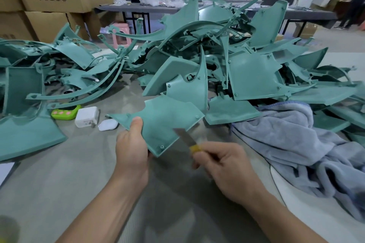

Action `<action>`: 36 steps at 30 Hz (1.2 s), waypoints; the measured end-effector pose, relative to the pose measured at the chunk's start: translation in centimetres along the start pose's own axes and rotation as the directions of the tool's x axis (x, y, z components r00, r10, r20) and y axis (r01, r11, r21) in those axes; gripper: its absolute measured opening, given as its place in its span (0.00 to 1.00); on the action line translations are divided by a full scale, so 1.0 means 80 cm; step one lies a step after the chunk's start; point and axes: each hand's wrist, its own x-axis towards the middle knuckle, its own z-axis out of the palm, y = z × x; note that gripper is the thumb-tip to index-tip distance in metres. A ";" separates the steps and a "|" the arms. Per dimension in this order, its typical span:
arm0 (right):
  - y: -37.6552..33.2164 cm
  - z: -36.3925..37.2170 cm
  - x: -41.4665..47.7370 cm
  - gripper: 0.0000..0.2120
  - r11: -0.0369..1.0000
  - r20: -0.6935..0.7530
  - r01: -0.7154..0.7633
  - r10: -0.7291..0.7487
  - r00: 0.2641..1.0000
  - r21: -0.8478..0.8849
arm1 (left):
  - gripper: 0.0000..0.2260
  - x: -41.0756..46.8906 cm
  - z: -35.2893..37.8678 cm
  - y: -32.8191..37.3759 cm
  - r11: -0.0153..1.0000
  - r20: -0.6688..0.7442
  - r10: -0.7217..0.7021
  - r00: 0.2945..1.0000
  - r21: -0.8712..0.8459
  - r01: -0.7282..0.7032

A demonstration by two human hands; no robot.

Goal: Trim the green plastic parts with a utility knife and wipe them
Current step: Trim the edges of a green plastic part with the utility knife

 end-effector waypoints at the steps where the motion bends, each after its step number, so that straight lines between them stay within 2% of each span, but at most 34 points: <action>1: 0.001 0.003 -0.001 0.13 0.998 0.029 -0.023 0.025 0.999 -0.054 | 0.17 -0.001 0.000 -0.001 1.000 0.009 0.011 1.000 -0.005 -0.011; 2: 0.005 0.002 0.004 0.14 0.992 -0.015 -0.073 0.072 0.997 -0.105 | 0.17 -0.002 0.000 0.000 1.000 0.015 0.020 1.000 -0.004 -0.020; 4: 0.009 -0.012 0.014 0.17 0.968 -0.233 -0.185 0.143 0.962 -0.169 | 0.17 -0.001 0.000 0.002 0.999 0.019 0.026 0.999 0.024 -0.026; 5: 0.008 -0.019 0.017 0.17 0.971 -0.297 -0.186 0.135 0.945 -0.152 | 0.16 0.001 -0.001 0.002 0.999 0.011 0.024 1.000 0.037 -0.025; 6: 0.006 -0.023 0.016 0.17 0.984 -0.290 -0.145 0.109 0.951 -0.107 | 0.15 0.004 -0.002 0.002 0.999 -0.002 0.021 1.000 0.045 -0.021; 8: -0.002 -0.017 0.007 0.16 1.000 -0.106 -0.022 0.022 0.994 -0.004 | 0.14 0.007 -0.001 0.001 0.999 -0.009 0.031 0.999 0.043 -0.031; 10: -0.004 -0.003 0.000 0.13 0.996 0.053 -0.009 0.013 0.998 -0.088 | 0.14 0.006 0.001 0.001 0.998 0.015 0.052 0.999 0.036 -0.053; 11: 0.001 0.000 0.004 0.13 0.984 0.023 -0.039 0.044 0.999 -0.172 | 0.14 0.004 0.002 0.001 0.998 0.023 0.051 0.998 0.032 -0.052; 12: 0.007 -0.002 0.010 0.14 0.970 -0.079 -0.096 0.079 0.994 -0.225 | 0.14 0.003 0.001 0.001 0.999 0.022 0.043 0.999 0.027 -0.044; 14: 0.011 -0.015 0.017 0.17 0.949 -0.305 -0.208 0.131 0.943 -0.235 | 0.13 0.005 0.000 0.001 1.000 0.004 0.015 1.000 0.015 -0.015; 15: 0.011 -0.020 0.016 0.17 0.961 -0.337 -0.193 0.118 0.934 -0.198 | 0.11 0.007 -0.001 0.001 1.000 -0.011 0.001 1.000 0.016 -0.001; 16: 0.008 -0.021 0.012 0.16 0.979 -0.295 -0.139 0.089 0.951 -0.152 | 0.10 0.008 -0.002 0.002 1.000 -0.025 -0.005 1.000 0.023 0.005; 18: -0.002 -0.011 -0.001 0.12 0.995 -0.086 0.013 -0.021 0.996 -0.094 | 0.10 0.007 -0.002 0.002 0.999 -0.025 0.001 1.000 0.042 0.000; 20: -0.007 0.004 -0.012 0.11 0.980 0.095 0.094 -0.078 0.992 -0.178 | 0.11 0.004 -0.001 0.000 0.999 -0.003 -0.015 1.000 0.043 0.015; 21: -0.004 0.007 -0.010 0.12 0.968 0.105 0.109 -0.087 0.991 -0.226 | 0.11 0.003 -0.001 -0.001 0.999 0.008 -0.030 1.000 0.029 0.030; 23: 0.002 -0.001 0.001 0.13 0.972 -0.040 0.027 -0.038 0.998 -0.234 | 0.11 0.002 0.000 -0.001 0.999 0.010 -0.048 0.999 0.010 0.048; 25: 0.008 -0.015 0.010 0.15 0.956 -0.267 -0.110 0.035 0.963 -0.272 | 0.11 0.003 0.000 0.000 0.999 -0.006 -0.038 0.999 0.020 0.038; 26: 0.010 -0.020 0.012 0.15 0.954 -0.323 -0.131 0.039 0.946 -0.268 | 0.10 0.004 0.000 0.001 0.999 -0.010 -0.031 0.999 0.019 0.031; 27: 0.009 -0.022 0.011 0.15 0.968 -0.303 -0.109 0.036 0.952 -0.228 | 0.10 0.004 0.001 0.001 1.000 -0.009 -0.025 1.000 0.015 0.025; 29: -0.002 -0.010 0.002 0.11 0.992 -0.092 0.010 -0.022 0.996 -0.125 | 0.10 0.005 0.003 0.000 1.000 -0.011 -0.023 1.000 0.005 0.023; 31: -0.009 0.006 -0.008 0.12 0.980 0.102 0.070 -0.051 0.993 -0.187 | 0.10 0.005 0.003 -0.001 1.000 -0.015 -0.029 0.999 -0.010 0.029; 32: -0.006 0.010 -0.006 0.14 0.969 0.091 0.057 -0.036 0.995 -0.240 | 0.10 0.004 0.003 -0.001 0.999 -0.019 -0.032 0.999 -0.022 0.032; 34: 0.001 -0.001 0.010 0.16 0.950 -0.120 -0.099 0.065 0.991 -0.295 | 0.09 0.005 0.002 0.001 0.999 -0.032 -0.027 0.999 -0.036 0.026; 36: 0.006 -0.021 0.021 0.17 0.910 -0.326 -0.243 0.129 0.936 -0.336 | 0.07 0.008 0.000 0.003 0.999 -0.047 -0.020 0.999 -0.045 0.018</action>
